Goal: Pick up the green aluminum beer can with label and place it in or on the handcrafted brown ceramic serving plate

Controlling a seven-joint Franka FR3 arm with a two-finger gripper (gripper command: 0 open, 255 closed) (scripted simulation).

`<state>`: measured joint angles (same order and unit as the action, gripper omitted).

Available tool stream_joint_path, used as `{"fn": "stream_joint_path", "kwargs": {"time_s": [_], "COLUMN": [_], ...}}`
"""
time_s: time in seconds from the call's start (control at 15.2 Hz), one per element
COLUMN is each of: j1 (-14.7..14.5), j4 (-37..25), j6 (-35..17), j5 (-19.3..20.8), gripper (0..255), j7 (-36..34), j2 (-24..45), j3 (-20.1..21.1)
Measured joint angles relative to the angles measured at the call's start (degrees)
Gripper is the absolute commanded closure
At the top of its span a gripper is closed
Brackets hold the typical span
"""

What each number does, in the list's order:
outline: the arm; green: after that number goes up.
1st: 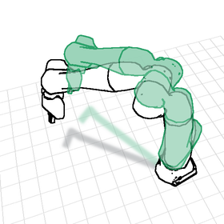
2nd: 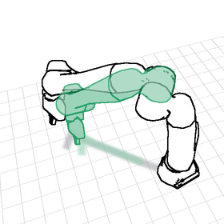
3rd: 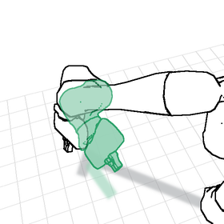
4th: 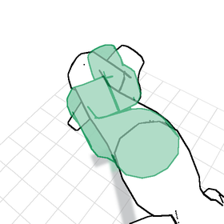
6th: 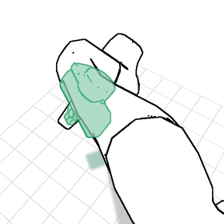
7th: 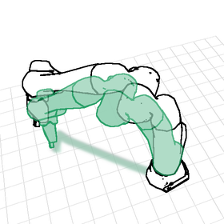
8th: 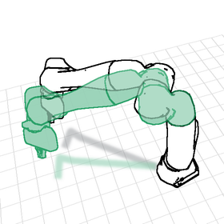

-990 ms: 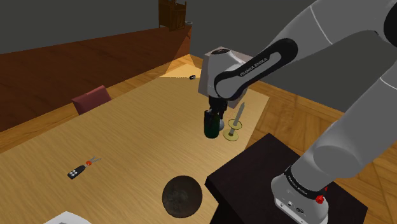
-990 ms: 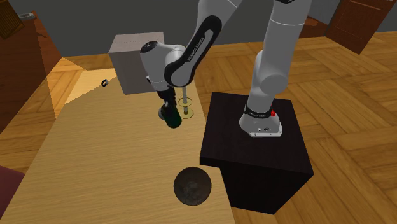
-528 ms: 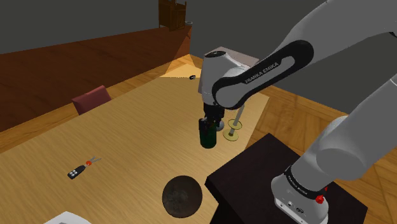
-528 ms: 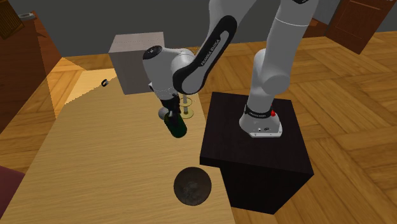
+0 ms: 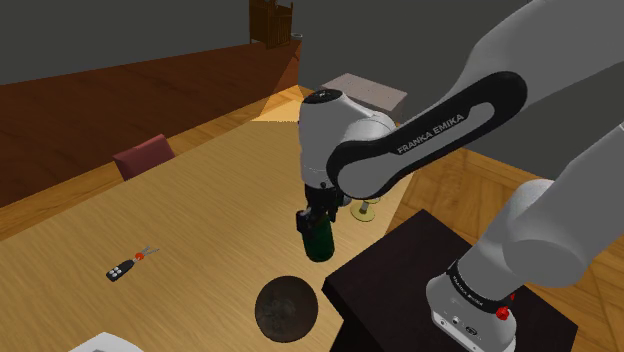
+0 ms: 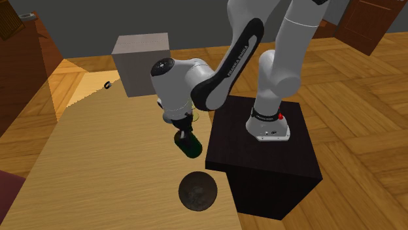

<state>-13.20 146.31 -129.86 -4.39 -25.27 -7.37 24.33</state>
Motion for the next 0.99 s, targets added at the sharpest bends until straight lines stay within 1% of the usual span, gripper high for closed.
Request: {"fn": "stream_joint_path", "kwargs": {"time_s": [0.26, 0.59, 0.73, 0.99], "j1": [-3.19, -6.75, -7.44, -7.67], "j4": [-1.26, -4.53, -6.06, -5.51], "j6": [1.32, 2.47, 2.32, -0.54], "j5": [-2.03, -2.99, -2.34, -0.93], "gripper": [255, 255, 255, 255], "j7": [-5.36, -12.98, -15.43, -17.24], "j2": [-0.31, 1.55, 3.29, 5.96], "j3": [3.52, 8.05, 9.19, 9.76]}}
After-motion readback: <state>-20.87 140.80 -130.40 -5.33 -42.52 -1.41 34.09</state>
